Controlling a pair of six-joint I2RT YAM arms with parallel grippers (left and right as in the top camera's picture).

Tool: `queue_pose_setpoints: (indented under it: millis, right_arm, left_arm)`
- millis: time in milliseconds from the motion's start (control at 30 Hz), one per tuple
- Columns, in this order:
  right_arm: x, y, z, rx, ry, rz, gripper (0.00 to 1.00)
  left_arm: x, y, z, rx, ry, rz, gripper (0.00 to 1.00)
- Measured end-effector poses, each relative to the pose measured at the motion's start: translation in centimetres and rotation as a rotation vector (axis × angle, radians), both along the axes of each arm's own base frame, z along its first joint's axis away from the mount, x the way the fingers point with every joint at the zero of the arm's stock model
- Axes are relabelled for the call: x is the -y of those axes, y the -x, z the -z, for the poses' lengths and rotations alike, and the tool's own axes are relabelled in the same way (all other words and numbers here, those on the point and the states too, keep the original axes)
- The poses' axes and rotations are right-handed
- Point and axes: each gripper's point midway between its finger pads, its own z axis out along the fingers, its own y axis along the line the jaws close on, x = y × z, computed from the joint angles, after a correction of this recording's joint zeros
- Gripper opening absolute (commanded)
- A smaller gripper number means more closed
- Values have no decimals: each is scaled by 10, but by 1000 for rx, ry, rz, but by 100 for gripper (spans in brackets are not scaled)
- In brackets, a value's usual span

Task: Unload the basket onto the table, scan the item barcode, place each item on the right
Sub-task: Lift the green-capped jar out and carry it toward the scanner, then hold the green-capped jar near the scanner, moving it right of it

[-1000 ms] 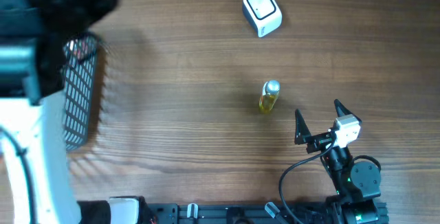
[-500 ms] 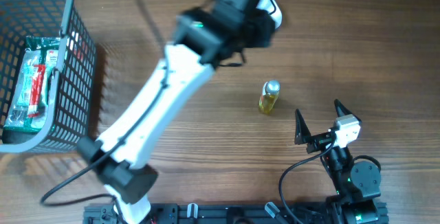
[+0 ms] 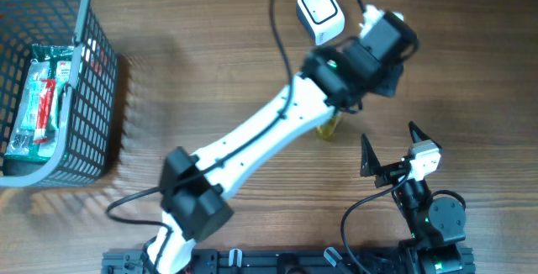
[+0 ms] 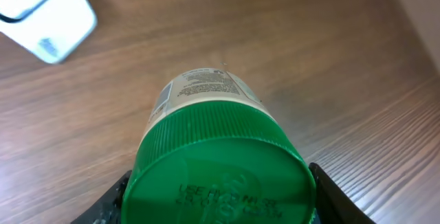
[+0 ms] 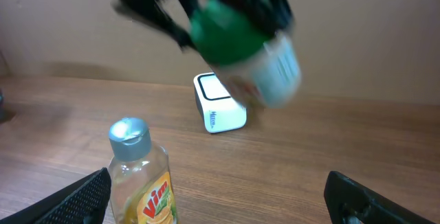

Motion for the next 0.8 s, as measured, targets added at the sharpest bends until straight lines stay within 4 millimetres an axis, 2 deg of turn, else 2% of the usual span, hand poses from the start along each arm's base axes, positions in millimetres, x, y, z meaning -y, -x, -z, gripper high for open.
queue_pose_setpoints:
  millis: [67, 267, 600, 800]
  right_arm:
    - [0, 0, 0, 0, 0, 0, 100]
    - [0, 0, 0, 0, 0, 0, 100]
    - [0, 0, 0, 0, 0, 0, 100]
    - [0, 0, 0, 0, 0, 0, 100]
  left_arm:
    - [14, 8, 20, -10, -33, 25, 21]
    - [30, 22, 53, -13, -102, 50, 21]
    - [30, 19, 84, -5, -182, 27, 22]
    - [28, 24, 103, -35, -228, 34, 22]
